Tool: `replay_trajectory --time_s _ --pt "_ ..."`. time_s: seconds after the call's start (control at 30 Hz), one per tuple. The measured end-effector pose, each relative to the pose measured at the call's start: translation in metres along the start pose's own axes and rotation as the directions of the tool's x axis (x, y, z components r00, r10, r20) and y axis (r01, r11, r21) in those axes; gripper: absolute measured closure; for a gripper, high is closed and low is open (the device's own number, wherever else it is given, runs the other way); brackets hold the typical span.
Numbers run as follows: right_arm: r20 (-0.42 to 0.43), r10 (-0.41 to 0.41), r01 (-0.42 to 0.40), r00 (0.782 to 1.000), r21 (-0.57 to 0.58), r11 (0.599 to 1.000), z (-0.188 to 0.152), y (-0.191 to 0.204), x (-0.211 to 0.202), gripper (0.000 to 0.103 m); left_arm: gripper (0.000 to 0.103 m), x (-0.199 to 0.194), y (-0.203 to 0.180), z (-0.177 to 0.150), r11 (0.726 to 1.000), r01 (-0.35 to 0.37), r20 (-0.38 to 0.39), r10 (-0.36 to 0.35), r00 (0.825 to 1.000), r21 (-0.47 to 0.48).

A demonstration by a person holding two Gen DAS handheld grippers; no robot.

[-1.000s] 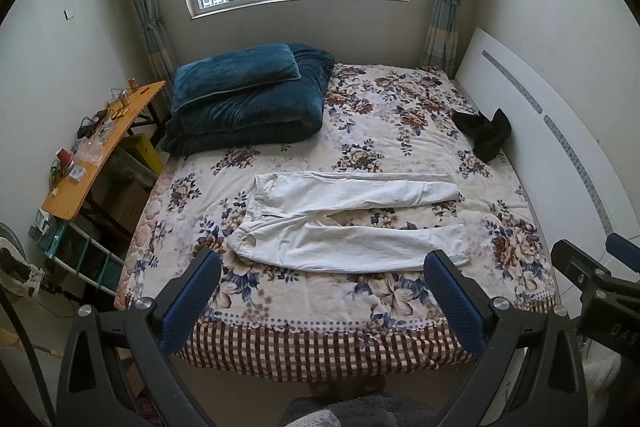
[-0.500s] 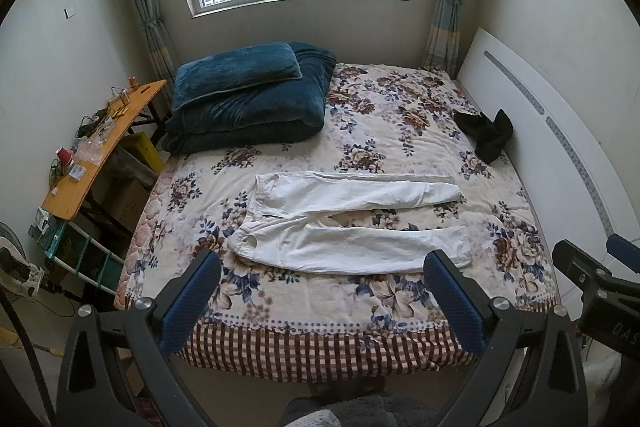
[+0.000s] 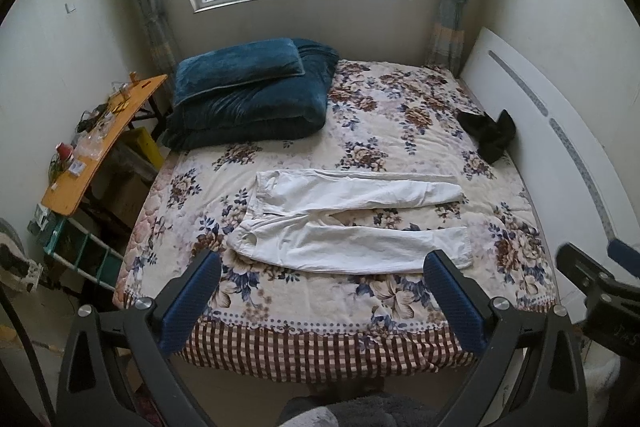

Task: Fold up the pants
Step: 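Lower both tools toward the white trousers on the bed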

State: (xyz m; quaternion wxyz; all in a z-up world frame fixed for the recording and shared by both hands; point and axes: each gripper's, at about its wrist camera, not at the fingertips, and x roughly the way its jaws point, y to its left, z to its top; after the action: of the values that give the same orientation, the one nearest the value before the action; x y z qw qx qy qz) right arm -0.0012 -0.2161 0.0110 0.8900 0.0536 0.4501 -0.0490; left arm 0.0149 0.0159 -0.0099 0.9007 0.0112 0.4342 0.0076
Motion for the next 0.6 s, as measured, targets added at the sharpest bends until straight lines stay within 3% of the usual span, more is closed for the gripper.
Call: replay_trajectory --time_s 0.17,0.2,0.43,0.6 --pt "-0.002 0.002 -0.002 1.000 0.041 0.999 0.002 -0.002 0.028 0.000 0.000 0.040 0.006 -0.005 0.994 -0.104 0.024 0.105 0.994 -0.039" --pt "-0.009 0.002 -0.001 1.000 0.050 0.999 0.007 0.003 0.043 0.000 0.000 0.055 0.006 -0.008 0.990 -0.139 0.009 0.139 0.990 -0.037" --pt "-0.138 0.023 -0.012 0.990 0.081 0.997 -0.001 -0.037 0.146 0.000 0.000 0.147 -0.018 -0.017 0.980 -0.199 -0.159 0.197 0.967 0.004" --pt "-0.226 0.021 -0.006 0.974 0.063 0.998 -0.006 -0.055 0.227 0.000 0.000 0.209 -0.031 -0.017 0.981 -0.191 -0.256 0.191 0.948 0.022"
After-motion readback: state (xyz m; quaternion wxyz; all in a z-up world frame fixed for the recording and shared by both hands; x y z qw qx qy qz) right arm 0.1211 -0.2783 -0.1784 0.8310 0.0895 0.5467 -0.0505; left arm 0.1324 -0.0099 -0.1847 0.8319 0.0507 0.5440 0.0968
